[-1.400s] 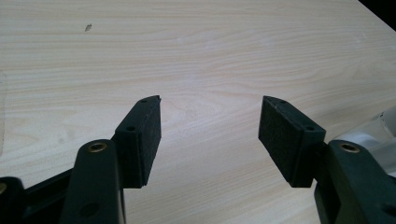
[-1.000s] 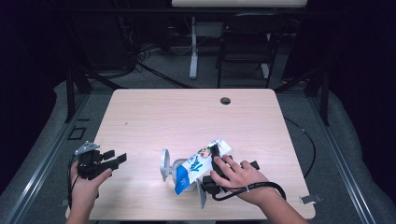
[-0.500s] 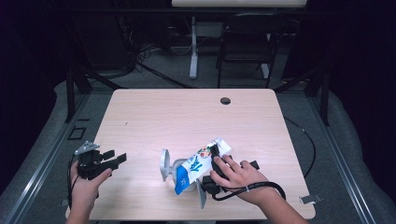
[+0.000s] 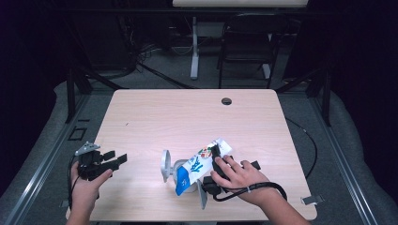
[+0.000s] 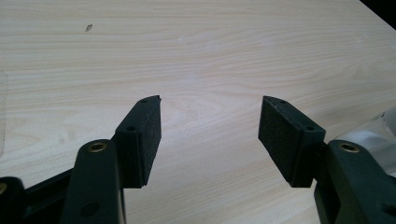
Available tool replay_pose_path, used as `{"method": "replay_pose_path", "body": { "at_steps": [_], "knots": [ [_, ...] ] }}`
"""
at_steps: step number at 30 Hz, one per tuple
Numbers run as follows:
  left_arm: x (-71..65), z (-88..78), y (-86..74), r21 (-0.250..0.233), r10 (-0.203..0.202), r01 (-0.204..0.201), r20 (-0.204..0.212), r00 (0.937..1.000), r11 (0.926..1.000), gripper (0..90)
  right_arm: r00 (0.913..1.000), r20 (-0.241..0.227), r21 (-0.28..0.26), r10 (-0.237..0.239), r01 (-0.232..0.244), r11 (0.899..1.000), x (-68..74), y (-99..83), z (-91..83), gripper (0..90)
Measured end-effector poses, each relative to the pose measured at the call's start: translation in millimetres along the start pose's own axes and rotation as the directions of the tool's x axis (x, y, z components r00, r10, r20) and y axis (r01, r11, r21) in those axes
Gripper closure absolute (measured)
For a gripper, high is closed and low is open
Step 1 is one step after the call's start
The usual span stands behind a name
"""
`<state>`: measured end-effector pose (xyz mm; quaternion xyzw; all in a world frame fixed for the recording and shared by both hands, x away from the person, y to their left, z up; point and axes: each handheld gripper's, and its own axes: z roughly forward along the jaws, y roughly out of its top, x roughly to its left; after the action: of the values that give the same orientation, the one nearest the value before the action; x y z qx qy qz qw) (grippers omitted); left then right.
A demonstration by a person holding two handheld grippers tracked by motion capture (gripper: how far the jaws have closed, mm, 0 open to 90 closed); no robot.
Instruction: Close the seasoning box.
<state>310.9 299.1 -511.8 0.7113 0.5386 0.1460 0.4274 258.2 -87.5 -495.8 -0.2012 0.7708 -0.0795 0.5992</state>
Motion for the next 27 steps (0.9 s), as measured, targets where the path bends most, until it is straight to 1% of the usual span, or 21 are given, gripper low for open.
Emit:
{"method": "replay_pose_path", "body": {
  "at_steps": [22, 23, 25, 26, 27],
  "knots": [
    [0.3, 0.0, -0.1, 0.0, 0.001, -0.001, -0.005, 1.0, 1.0, 39.6, 1.0, 0.001, -0.002, 0.0, 0.0, 1.0, -0.6, 0.3, 0.8, 58.6],
    [0.6, -0.5, 0.2, 0.007, 0.002, -0.002, -0.002, 1.0, 1.0, 39.7, 1.0, 0.001, 0.0, 0.0, 0.0, 1.0, -0.5, 0.4, 0.7, 58.7],
    [0.7, -0.3, 0.0, 0.002, 0.002, -0.002, -0.003, 1.0, 1.0, 39.6, 1.0, 0.001, 0.001, 0.0, 0.0, 1.0, -0.5, 0.6, 0.6, 58.8],
    [1.1, -1.0, 0.4, 0.013, 0.003, -0.003, 0.0, 1.0, 0.9999, 39.6, 1.0, 0.001, 0.001, 0.0, 0.0, 1.0, -0.5, 0.6, 0.6, 58.8],
    [1.1, -1.0, 0.4, 0.012, 0.002, -0.002, 0.0, 1.0, 0.9999, 39.7, 1.0, 0.001, 0.001, -0.001, 0.001, 1.0, -0.5, 0.6, 0.7, 58.8]
  ]
}}
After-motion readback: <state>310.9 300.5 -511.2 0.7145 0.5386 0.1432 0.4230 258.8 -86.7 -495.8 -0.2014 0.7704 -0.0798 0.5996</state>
